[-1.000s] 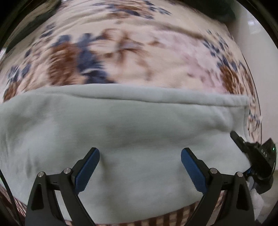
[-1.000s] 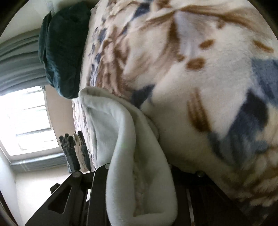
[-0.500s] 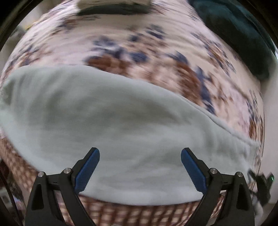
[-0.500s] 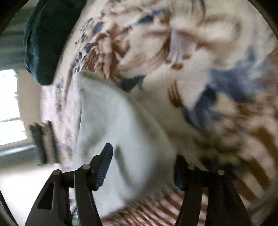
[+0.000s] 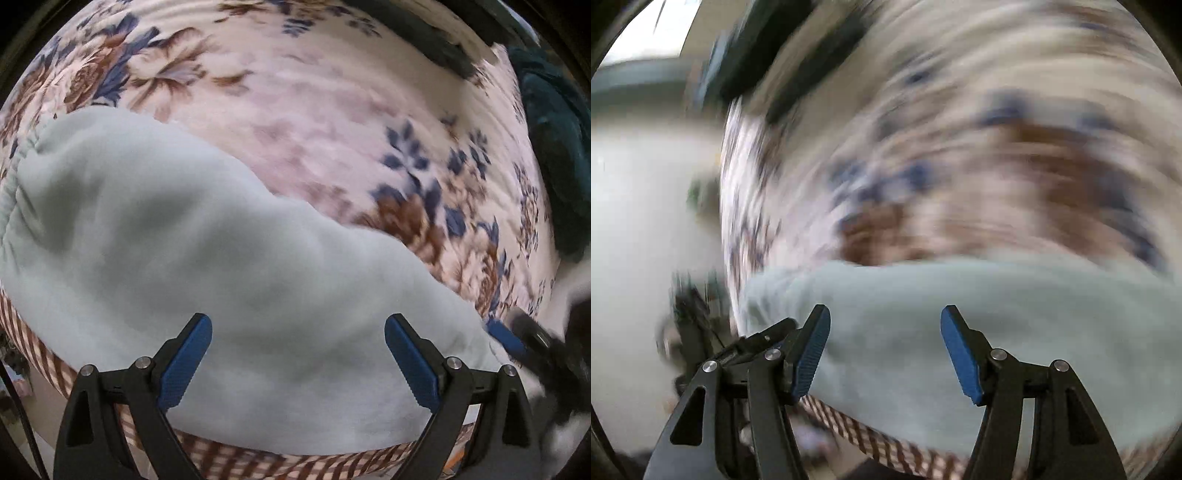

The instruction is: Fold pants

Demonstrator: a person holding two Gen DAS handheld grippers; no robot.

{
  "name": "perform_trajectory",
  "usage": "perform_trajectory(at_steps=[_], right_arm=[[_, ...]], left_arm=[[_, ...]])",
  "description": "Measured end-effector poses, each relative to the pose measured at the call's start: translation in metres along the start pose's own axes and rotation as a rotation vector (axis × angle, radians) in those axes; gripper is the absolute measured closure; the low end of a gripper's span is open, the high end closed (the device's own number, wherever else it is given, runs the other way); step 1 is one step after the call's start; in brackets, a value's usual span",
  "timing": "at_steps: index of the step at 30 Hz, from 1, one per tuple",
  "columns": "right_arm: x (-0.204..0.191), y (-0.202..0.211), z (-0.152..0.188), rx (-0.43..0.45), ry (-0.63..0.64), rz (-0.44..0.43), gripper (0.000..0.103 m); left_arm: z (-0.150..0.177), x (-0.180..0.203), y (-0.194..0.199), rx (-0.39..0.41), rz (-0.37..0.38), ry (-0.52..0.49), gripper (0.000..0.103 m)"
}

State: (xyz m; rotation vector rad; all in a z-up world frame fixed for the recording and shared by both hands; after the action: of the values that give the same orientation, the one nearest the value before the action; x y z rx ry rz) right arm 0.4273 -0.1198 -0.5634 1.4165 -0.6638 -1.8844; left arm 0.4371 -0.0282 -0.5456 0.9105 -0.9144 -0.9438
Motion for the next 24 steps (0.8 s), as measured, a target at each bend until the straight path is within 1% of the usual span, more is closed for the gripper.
perform_trajectory(at_steps=[2,5,6,7,8,9,10,13,14,16,18,19,20,22,23,24], right_arm=[[-0.034,-0.054,-0.042,-0.146,0.090,0.062,0.038],[-0.058,-0.110,-0.072,-0.333,0.179,0.103,0.038],[-0.061,-0.119,-0.072,-0.361,0.199,0.110,0.038],[-0.066,-0.126,-0.067,-0.377,0.248,0.117,0.047],[-0.071,-0.126,-0.061,-0.363,0.286,0.132,0.057],[-0.073,-0.126,-0.057,-0.359,0.301,0.142,0.077],[-0.075,-0.124,-0.049,-0.350,0.309,0.148,0.082],[-0.081,-0.106,-0.021,-0.285,0.321,0.117,0.088],[-0.085,-0.101,-0.012,-0.269,0.319,0.107,0.088],[-0.089,-0.091,0.015,-0.230,0.334,0.089,0.089],[-0.093,-0.088,0.042,-0.210,0.371,0.095,0.089],[-0.094,-0.089,0.053,-0.209,0.378,0.088,0.089],[-0.093,-0.088,0.062,-0.212,0.384,0.077,0.089],[-0.085,-0.088,0.075,-0.214,0.383,0.044,0.089],[-0.080,-0.090,0.079,-0.229,0.376,0.021,0.089],[-0.078,-0.091,0.078,-0.234,0.373,0.010,0.090]], left_arm=[[-0.007,-0.009,0.004,-0.012,0.014,0.007,0.007],[-0.015,-0.027,0.011,-0.043,0.044,0.051,0.007],[-0.016,-0.033,0.013,-0.054,0.058,0.070,0.007],[-0.016,-0.037,0.015,-0.066,0.067,0.090,0.007],[-0.017,-0.039,0.016,-0.076,0.075,0.109,0.007],[-0.017,-0.043,0.017,-0.092,0.090,0.135,0.007],[-0.018,-0.047,0.018,-0.114,0.105,0.168,0.007],[-0.019,-0.050,0.016,-0.172,0.170,0.260,0.007],[-0.019,-0.050,0.014,-0.188,0.178,0.286,0.007],[-0.021,-0.048,0.009,-0.221,0.204,0.327,0.007],[-0.022,-0.048,0.003,-0.232,0.189,0.355,0.007],[-0.024,-0.048,-0.001,-0.239,0.168,0.368,0.007],[-0.024,-0.049,-0.006,-0.252,0.145,0.383,0.007],[-0.024,-0.054,-0.017,-0.257,0.133,0.423,0.008],[-0.022,-0.057,-0.022,-0.256,0.120,0.442,0.008],[-0.020,-0.060,-0.027,-0.233,0.137,0.457,0.017]])
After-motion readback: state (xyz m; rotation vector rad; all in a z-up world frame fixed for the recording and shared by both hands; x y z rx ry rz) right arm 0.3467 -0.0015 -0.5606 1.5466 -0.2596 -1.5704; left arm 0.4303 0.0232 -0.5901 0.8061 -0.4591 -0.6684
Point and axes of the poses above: each gripper's, at about its wrist camera, not at the fingertips, and y roughly against the way its jaws point, x to its right, z to its underside, the point moved 2 cm from there along -y, roughly the way its jaws point, and after that the axes turned 13 degrees about -x, right-handed, at the moved point
